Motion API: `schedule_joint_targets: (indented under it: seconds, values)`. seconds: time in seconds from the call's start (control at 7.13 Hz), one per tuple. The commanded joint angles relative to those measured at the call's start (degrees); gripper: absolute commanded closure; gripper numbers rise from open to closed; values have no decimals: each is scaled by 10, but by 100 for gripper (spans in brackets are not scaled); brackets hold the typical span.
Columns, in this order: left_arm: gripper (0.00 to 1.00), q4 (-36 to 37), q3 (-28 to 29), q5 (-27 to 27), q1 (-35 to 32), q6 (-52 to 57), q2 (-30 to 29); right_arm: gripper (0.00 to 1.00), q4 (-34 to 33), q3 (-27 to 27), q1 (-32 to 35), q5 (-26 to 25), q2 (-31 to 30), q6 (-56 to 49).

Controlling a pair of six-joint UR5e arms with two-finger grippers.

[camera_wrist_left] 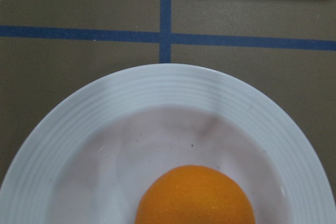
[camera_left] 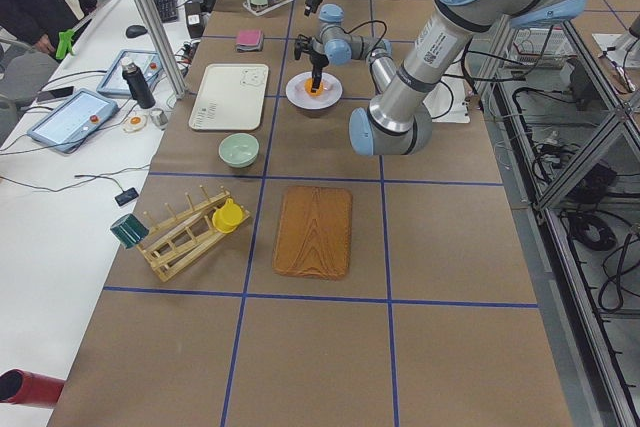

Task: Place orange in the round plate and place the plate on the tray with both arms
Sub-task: 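Carry the orange onto the white plate with the left gripper while the right arm approaches, then release the orange and withdraw the left gripper while the right gripper nears the plate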

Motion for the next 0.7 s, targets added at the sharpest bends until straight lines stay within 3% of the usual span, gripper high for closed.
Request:
schedule_joint_targets:
  seconds: [0.0,0.28,0.56]
  values:
    - [1,125,-176,-117,-102,165,106,0,0,24,-40,-32,6,85]
    - [1,150,-265,-192,-219,356,238,0,1,37,-123,-167,22,204]
    - [1,150,-276,-255,-363,599,352,0,30,35,-201,-290,46,310]
